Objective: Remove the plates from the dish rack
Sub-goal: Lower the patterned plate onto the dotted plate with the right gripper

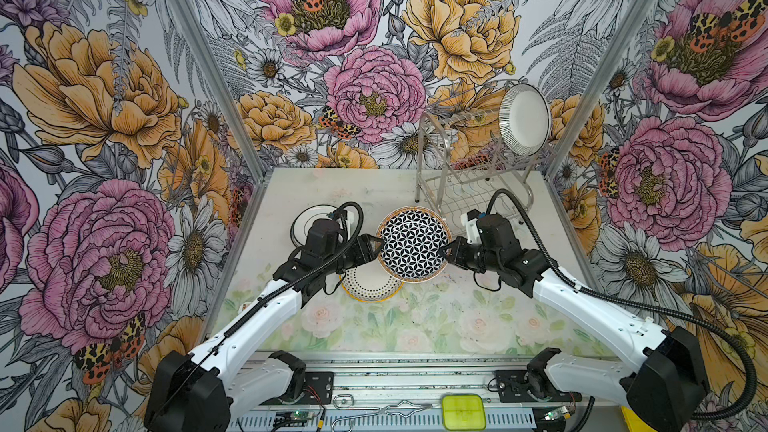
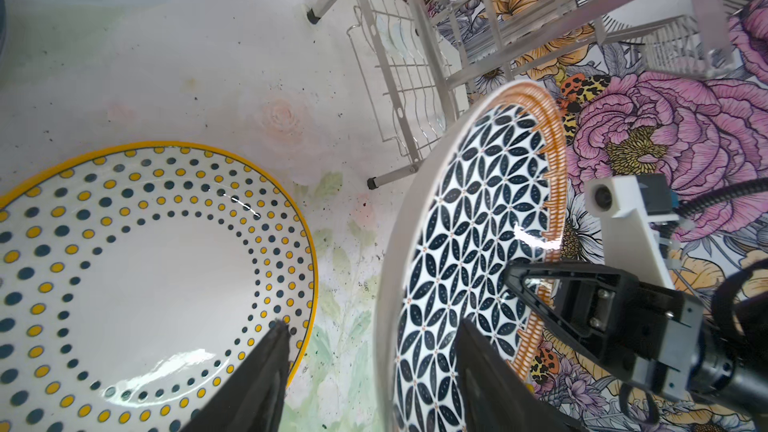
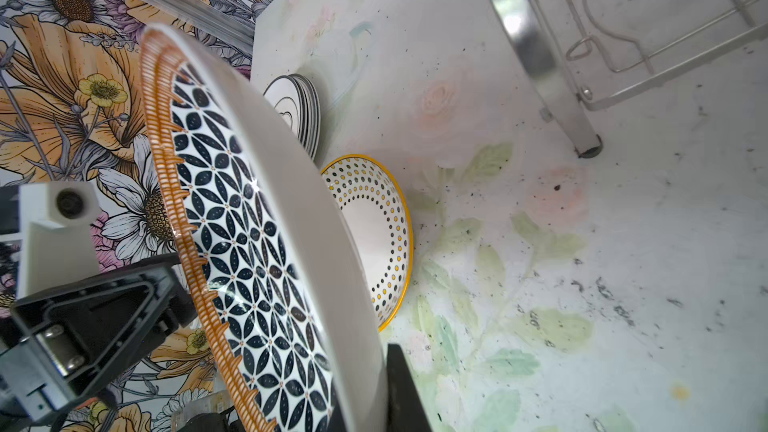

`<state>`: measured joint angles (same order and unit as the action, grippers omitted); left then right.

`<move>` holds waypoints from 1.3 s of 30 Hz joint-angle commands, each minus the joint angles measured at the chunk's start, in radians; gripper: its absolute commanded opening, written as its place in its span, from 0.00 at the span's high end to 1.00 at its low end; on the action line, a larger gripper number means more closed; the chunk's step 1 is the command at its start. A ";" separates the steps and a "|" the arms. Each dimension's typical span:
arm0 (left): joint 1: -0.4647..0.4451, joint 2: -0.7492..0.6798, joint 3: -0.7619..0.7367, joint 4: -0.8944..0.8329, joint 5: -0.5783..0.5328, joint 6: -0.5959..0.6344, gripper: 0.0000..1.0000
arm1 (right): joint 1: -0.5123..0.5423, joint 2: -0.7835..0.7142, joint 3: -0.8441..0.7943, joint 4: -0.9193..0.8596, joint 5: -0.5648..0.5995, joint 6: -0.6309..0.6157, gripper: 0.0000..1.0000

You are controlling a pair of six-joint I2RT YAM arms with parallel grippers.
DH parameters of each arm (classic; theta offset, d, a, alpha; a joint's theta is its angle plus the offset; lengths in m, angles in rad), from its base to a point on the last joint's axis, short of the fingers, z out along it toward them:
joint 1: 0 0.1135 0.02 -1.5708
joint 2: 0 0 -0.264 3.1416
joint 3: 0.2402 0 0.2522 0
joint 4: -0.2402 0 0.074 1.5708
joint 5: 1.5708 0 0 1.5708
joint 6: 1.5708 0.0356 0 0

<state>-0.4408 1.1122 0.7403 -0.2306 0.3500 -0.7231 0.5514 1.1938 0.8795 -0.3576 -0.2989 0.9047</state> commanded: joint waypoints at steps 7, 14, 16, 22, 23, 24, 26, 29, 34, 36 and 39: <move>0.024 0.049 -0.006 0.080 0.078 0.007 0.46 | 0.014 0.044 0.054 0.232 -0.103 0.049 1.00; 0.049 0.066 -0.030 0.077 0.094 0.001 0.77 | 0.025 0.104 0.058 0.293 -0.126 0.066 1.00; 0.064 0.064 -0.041 0.073 0.104 0.001 0.83 | 0.028 0.118 0.060 0.308 -0.131 0.069 1.00; 0.109 0.066 -0.065 0.036 0.112 0.008 0.99 | 0.035 0.158 0.069 0.334 -0.138 0.072 1.00; 0.114 0.065 -0.066 0.027 0.112 0.010 1.00 | 0.036 0.162 0.069 0.338 -0.137 0.074 1.00; 0.122 0.064 -0.067 0.015 0.109 0.012 1.00 | 0.036 0.166 0.073 0.337 -0.135 0.072 0.99; 0.136 0.059 -0.064 -0.017 0.104 0.018 1.00 | 0.035 0.168 0.079 0.322 -0.121 0.061 0.92; 0.169 0.044 -0.065 -0.070 0.092 0.028 1.00 | 0.029 0.169 0.091 0.282 -0.100 0.033 0.74; 0.252 0.001 -0.096 -0.122 0.105 0.045 1.00 | -0.014 0.137 0.074 0.215 -0.044 -0.001 0.60; 0.278 -0.015 -0.106 -0.141 0.106 0.056 1.00 | -0.028 0.122 0.073 0.179 -0.033 -0.035 0.57; 0.294 -0.015 -0.116 -0.150 0.118 0.059 1.00 | -0.031 0.101 0.093 0.115 -0.024 -0.095 0.56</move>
<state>-0.1570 1.1404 0.6094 -0.4324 0.4179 -0.6846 0.5228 1.3293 0.9333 -0.1898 -0.3519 0.8848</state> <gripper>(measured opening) 0.111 0.438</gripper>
